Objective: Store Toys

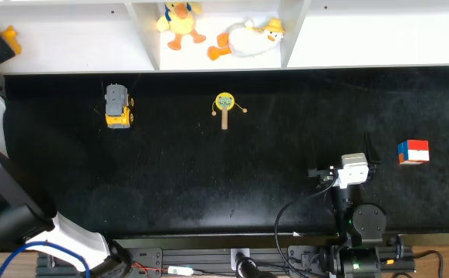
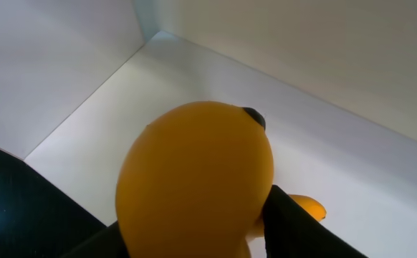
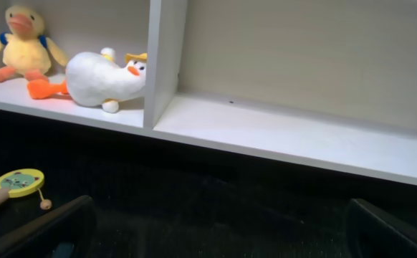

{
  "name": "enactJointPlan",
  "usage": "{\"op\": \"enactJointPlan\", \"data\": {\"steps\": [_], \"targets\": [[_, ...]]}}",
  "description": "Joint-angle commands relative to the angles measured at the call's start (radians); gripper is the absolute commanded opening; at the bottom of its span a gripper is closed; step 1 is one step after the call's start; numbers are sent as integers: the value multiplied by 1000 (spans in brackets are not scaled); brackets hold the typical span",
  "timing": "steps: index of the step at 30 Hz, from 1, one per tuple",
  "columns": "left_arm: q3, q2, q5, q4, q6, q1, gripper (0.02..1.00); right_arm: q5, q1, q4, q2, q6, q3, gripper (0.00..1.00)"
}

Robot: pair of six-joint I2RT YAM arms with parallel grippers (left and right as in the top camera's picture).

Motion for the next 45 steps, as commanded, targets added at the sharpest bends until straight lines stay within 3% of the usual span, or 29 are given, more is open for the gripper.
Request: {"op": "enactJointPlan", "data": {"steps": [1, 9, 13, 15, 31, 45], "targets": [[27, 23, -8, 2, 8, -3, 465, -6, -5, 5, -3, -3, -13, 996], [27, 23, -8, 3, 8, -3, 562, -6, -5, 5, -3, -3, -13, 993], [27, 23, -8, 6, 8, -3, 636, -6, -5, 5, -3, -3, -13, 996], [27, 23, -8, 6, 8, -3, 722, -6, -5, 5, -3, -3, -13, 996], [28, 22, -8, 17, 7, -3, 987, -6, -5, 5, -3, -3, -13, 996], [28, -28, 3, -13, 7, -3, 998, -6, -5, 5, -3, -3, -13, 996]]}}
